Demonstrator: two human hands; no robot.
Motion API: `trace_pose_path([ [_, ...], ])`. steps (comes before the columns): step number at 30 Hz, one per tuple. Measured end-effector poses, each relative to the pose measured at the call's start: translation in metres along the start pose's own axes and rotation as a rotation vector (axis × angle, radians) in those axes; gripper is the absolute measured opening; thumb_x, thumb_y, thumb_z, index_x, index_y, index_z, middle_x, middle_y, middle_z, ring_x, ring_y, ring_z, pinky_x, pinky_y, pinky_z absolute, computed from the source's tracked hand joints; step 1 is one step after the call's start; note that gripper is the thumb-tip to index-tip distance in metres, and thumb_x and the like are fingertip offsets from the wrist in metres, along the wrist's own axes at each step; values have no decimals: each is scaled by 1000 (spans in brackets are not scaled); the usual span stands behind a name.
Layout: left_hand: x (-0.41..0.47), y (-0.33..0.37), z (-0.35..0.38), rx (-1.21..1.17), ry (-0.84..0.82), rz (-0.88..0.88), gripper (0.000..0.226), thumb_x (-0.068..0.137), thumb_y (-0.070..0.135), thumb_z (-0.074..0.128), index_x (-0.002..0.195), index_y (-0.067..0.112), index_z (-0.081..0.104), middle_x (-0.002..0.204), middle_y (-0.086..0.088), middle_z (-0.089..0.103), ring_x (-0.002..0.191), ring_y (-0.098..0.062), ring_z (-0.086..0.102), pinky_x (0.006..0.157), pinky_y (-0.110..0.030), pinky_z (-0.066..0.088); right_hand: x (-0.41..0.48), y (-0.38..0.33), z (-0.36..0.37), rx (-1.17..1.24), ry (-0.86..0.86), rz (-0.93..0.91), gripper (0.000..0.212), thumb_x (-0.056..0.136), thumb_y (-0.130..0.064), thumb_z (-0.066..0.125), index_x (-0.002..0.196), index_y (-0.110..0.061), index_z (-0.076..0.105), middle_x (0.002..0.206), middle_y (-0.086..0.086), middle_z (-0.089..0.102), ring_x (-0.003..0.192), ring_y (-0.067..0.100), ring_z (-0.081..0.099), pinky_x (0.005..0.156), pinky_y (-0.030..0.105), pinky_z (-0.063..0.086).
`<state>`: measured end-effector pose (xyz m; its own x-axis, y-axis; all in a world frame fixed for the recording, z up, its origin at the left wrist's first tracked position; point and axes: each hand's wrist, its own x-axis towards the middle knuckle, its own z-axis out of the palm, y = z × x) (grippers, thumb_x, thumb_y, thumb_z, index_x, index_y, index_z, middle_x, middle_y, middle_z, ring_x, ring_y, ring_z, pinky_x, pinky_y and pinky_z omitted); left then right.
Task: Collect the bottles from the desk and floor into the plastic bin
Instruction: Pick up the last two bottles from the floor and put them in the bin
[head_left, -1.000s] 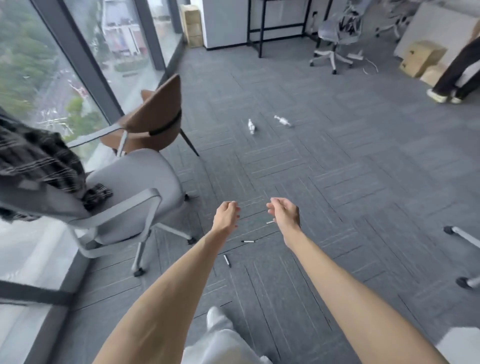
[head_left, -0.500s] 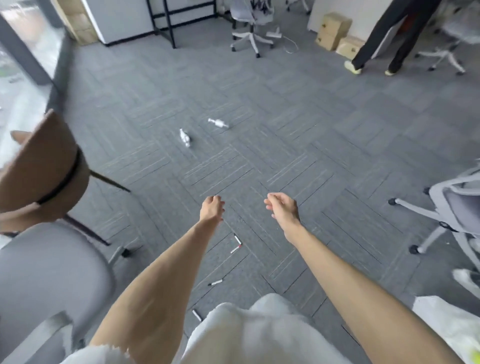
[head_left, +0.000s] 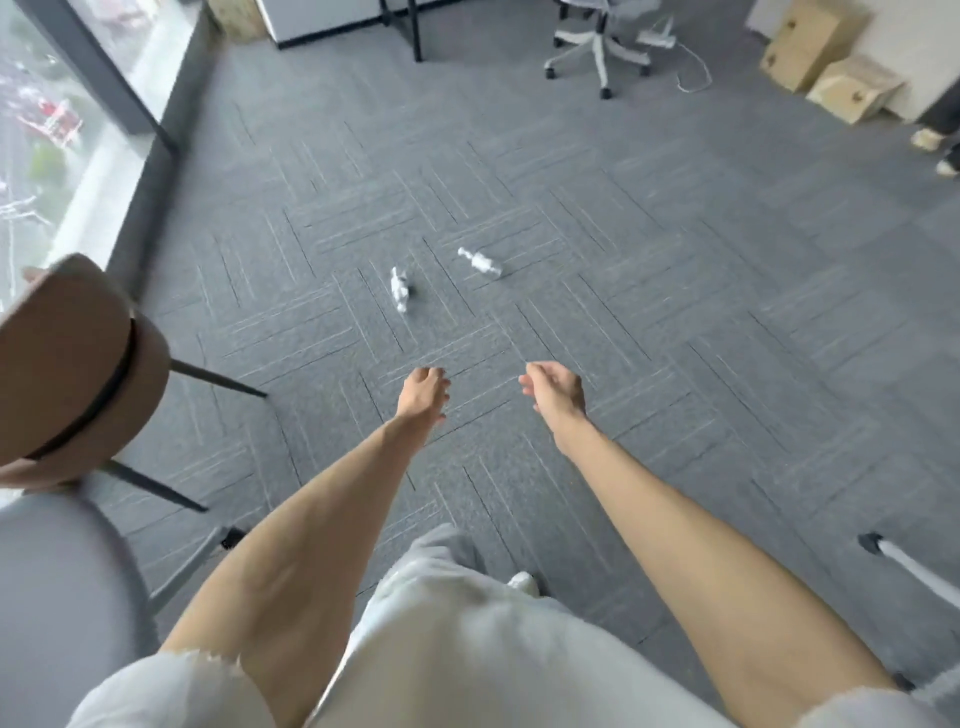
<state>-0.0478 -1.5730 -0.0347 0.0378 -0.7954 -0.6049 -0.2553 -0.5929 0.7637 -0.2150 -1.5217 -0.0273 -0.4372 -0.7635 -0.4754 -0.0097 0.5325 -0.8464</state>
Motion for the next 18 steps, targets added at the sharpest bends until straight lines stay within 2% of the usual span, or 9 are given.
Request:
trace_pose_path([
  [4, 62, 47, 6, -52, 76, -8, 14, 96, 23, 41, 95, 16, 54, 100, -4, 59, 92, -23, 56, 91, -44, 51, 79, -46, 15, -109, -89, -10, 10, 96, -28, 55, 89, -25, 63, 93, -2, 73, 85, 14, 66, 81, 32, 51],
  [6, 100, 68, 8, -51, 91, -11, 18, 94, 21, 41, 79, 20, 51, 93, -5, 57, 88, -23, 54, 81, -41, 51, 120, -65, 24, -153, -124, -22, 10, 96, -29, 55, 94, -24, 63, 90, -5, 72, 86, 13, 67, 81, 32, 50],
  [8, 142, 91, 11, -59, 107, -18, 25, 93, 18, 40, 69, 23, 44, 89, -5, 54, 84, -21, 50, 74, -35, 45, 164, -86, 33, -182, -129, -35, 9, 96, -29, 55, 95, -24, 63, 90, -6, 71, 87, 13, 67, 82, 33, 51],
  [12, 239, 144, 12, -54, 94, -51, 24, 94, 21, 38, 70, 22, 45, 81, -1, 54, 84, -21, 51, 75, -35, 44, 257, -135, 55, -219, -95, -11, 9, 96, -27, 55, 91, -24, 62, 91, -3, 71, 89, 15, 65, 85, 34, 52],
  [16, 323, 208, 8, -25, 106, -13, 22, 95, 27, 37, 92, 15, 55, 97, -8, 60, 88, -25, 57, 83, -43, 53, 339, -182, 76, -279, -78, -6, 17, 94, -27, 55, 78, -28, 60, 95, 1, 73, 91, 21, 68, 78, 33, 51],
  [18, 354, 236, 7, -23, 124, -9, 23, 96, 29, 37, 85, 17, 53, 96, -8, 59, 86, -24, 56, 86, -47, 53, 376, -203, 87, -323, -90, 5, 18, 93, -28, 56, 76, -29, 59, 98, 3, 74, 94, 22, 68, 80, 35, 52],
])
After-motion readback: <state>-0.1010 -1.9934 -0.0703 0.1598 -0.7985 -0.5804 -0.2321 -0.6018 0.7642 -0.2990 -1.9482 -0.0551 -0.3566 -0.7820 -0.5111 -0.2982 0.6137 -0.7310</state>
